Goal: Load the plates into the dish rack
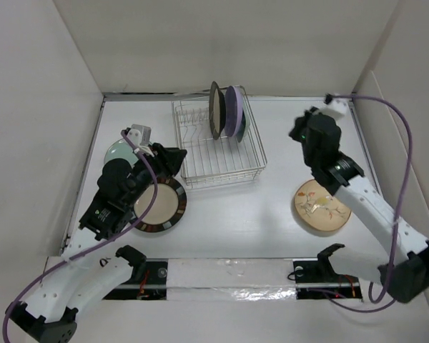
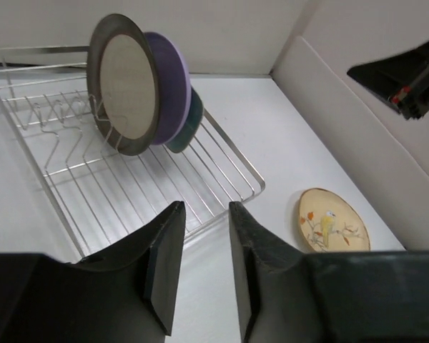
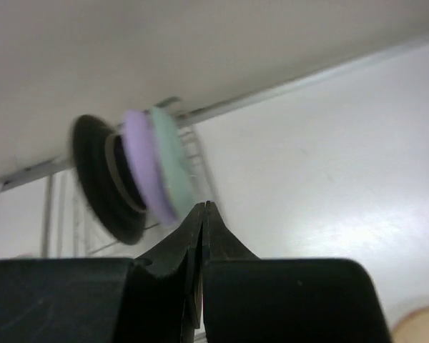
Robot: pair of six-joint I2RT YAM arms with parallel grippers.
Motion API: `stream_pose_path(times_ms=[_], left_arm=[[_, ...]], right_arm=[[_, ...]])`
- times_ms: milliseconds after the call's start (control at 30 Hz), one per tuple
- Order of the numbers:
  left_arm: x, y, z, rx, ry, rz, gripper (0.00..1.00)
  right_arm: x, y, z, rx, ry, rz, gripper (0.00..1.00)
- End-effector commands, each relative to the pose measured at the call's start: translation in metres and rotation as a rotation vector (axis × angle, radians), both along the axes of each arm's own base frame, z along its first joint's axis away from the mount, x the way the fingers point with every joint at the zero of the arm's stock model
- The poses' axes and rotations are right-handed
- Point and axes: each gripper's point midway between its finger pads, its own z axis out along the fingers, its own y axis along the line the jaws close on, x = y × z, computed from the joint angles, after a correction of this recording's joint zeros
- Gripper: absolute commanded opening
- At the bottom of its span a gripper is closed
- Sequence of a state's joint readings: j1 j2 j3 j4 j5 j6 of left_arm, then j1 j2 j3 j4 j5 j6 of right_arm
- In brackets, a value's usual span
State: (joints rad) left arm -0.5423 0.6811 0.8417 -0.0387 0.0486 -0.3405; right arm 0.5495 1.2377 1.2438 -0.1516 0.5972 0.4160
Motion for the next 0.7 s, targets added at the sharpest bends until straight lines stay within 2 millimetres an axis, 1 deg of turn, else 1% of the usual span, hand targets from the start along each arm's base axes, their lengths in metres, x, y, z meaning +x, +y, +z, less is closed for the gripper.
stream_pose_path(times_ms=[0, 33, 67, 100, 133, 167, 233, 267, 300, 333, 367, 400, 433, 467, 533, 667], left_arm=[[-0.001, -0.02, 0.005, -0.03, -0.012, -0.093, 0.26], [-0.002, -0.023, 0.007, -0.034, -0.013, -0.109, 0.26], [-0.004, -0.027, 0.008, -0.036, -0.015, -0.129, 0.16], [-0.004, -0.027, 0.01, -0.037, -0.016, -0.129, 0.12], [-0.004, -0.026, 0.012, -0.039, -0.016, -0.126, 0.07], [-0.006, -0.029, 0.012, -0.038, -0.014, -0.138, 0.02], [-0.009, -0.032, 0.015, -0.037, -0.014, -0.149, 0.01], [-0.012, -0.035, 0.016, -0.038, -0.015, -0.162, 0.01], [-0.015, -0.037, 0.018, -0.038, -0.019, -0.176, 0.02], [-0.016, -0.036, 0.02, -0.037, -0.021, -0.173, 0.03], [-0.02, -0.035, 0.025, -0.041, -0.039, -0.176, 0.06], [-0.024, -0.036, 0.028, -0.045, -0.047, -0.181, 0.07], [-0.027, -0.035, 0.033, -0.052, -0.06, -0.181, 0.09], [-0.028, -0.032, 0.031, -0.043, -0.053, -0.167, 0.11], [-0.035, -0.03, 0.036, -0.047, -0.07, -0.168, 0.12], [-0.047, -0.034, 0.037, -0.048, -0.08, -0.203, 0.13]], right_arm=[[-0.022, -0.084, -0.074, 0.087, 0.102, -0.241, 0.0], [-0.032, -0.107, -0.098, 0.093, 0.147, -0.289, 0.0], [-0.047, -0.148, -0.145, 0.117, 0.223, -0.402, 0.0], [-0.058, -0.161, -0.163, 0.148, 0.252, -0.424, 0.0], [-0.072, -0.177, -0.168, 0.181, 0.238, -0.466, 0.02], [-0.091, -0.206, -0.198, 0.204, 0.286, -0.565, 0.18], [-0.116, -0.228, -0.217, 0.222, 0.318, -0.648, 0.39], [-0.127, -0.238, -0.224, 0.268, 0.33, -0.701, 0.49], [-0.134, -0.247, -0.231, 0.301, 0.347, -0.711, 0.56], [-0.138, -0.25, -0.233, 0.318, 0.346, -0.719, 0.58], [-0.141, -0.256, -0.237, 0.356, 0.347, -0.742, 0.72], [-0.14, -0.253, -0.241, 0.373, 0.372, -0.727, 0.74], [-0.15, -0.263, -0.252, 0.41, 0.417, -0.777, 0.74], [-0.153, -0.263, -0.268, 0.443, 0.481, -0.79, 0.74], [-0.158, -0.258, -0.28, 0.497, 0.526, -0.777, 0.74], [-0.166, -0.249, -0.292, 0.555, 0.552, -0.793, 0.76]])
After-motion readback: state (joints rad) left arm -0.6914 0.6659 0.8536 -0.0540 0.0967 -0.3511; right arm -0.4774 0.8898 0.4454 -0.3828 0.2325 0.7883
